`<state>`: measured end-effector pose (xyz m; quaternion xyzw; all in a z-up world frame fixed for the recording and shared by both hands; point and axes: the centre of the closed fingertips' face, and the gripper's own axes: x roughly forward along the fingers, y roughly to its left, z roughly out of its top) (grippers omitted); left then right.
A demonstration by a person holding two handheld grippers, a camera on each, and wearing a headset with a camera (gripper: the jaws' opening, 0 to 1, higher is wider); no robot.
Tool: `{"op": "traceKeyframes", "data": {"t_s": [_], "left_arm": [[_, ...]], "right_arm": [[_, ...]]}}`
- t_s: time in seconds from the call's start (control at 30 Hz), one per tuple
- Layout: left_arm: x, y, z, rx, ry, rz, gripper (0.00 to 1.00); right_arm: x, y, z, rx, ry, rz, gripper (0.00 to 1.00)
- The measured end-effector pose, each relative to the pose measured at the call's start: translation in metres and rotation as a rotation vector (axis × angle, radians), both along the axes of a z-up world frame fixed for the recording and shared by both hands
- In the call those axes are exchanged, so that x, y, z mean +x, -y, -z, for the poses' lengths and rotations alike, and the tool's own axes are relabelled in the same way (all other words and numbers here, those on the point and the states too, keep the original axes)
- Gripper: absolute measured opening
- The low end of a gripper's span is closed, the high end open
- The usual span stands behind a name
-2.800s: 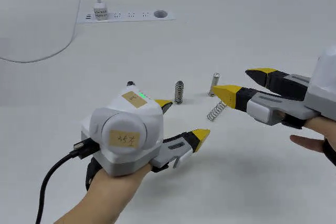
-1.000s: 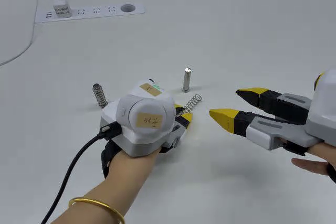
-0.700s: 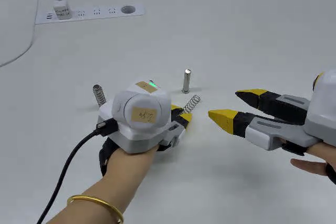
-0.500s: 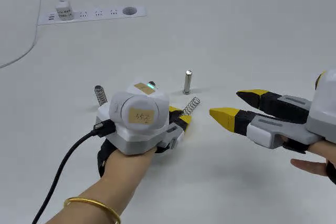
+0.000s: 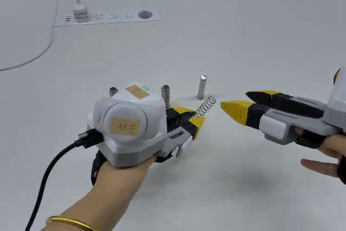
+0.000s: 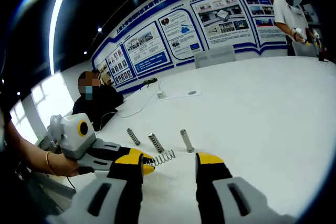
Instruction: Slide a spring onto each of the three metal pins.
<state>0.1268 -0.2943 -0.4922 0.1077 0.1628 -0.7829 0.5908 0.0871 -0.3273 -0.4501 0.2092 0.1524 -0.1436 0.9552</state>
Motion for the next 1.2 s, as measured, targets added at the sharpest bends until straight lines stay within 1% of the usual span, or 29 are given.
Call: {"op": "traceKeyframes", "data": {"t_s": [0.03, 0.17, 0.33, 0.43, 0.5, 0.6, 0.8, 0.9, 0.97, 1.03, 1.1, 1.13, 1.2], "left_arm": [[0.001, -0.002, -0.003, -0.009, -0.005, 0.002, 0.09], [0.004, -0.009, -0.012, -0.039, -0.007, 0.006, 0.09], [0.006, -0.018, -0.026, -0.074, -0.018, 0.002, 0.09], [0.007, -0.023, -0.032, -0.091, -0.021, 0.005, 0.09], [0.007, -0.025, -0.037, -0.104, -0.02, 0.006, 0.09], [0.007, -0.028, -0.044, -0.125, -0.024, 0.009, 0.1], [0.005, -0.032, -0.061, -0.173, -0.041, 0.012, 0.1], [0.003, -0.035, -0.068, -0.191, -0.047, 0.021, 0.1], [0.002, -0.037, -0.07, -0.202, -0.043, 0.026, 0.1], [0.002, -0.038, -0.072, -0.206, -0.044, 0.026, 0.1], [0.002, -0.038, -0.073, -0.212, -0.044, 0.029, 0.1], [0.002, -0.038, -0.074, -0.217, -0.043, 0.029, 0.1], [0.002, -0.039, -0.077, -0.227, -0.039, 0.033, 0.1]], "right_arm": [[0.003, -0.003, -0.001, 0.024, 0.015, -0.004, 0.4], [0.009, -0.01, -0.004, 0.074, 0.047, -0.013, 0.38], [0.018, -0.021, -0.008, 0.132, 0.087, -0.033, 0.33], [0.023, -0.027, -0.011, 0.179, 0.114, -0.042, 0.32], [0.026, -0.029, -0.013, 0.194, 0.123, -0.046, 0.32], [0.031, -0.034, -0.018, 0.227, 0.153, -0.059, 0.3], [0.039, -0.039, -0.03, 0.353, 0.239, -0.061, 0.26], [0.04, -0.039, -0.034, 0.387, 0.27, -0.055, 0.24], [0.041, -0.041, -0.036, 0.412, 0.284, -0.06, 0.22], [0.042, -0.043, -0.037, 0.444, 0.293, -0.062, 0.2], [0.042, -0.044, -0.039, 0.46, 0.306, -0.067, 0.18], [0.043, -0.045, -0.04, 0.477, 0.313, -0.068, 0.17], [0.043, -0.046, -0.041, 0.491, 0.317, -0.071, 0.16]]}}
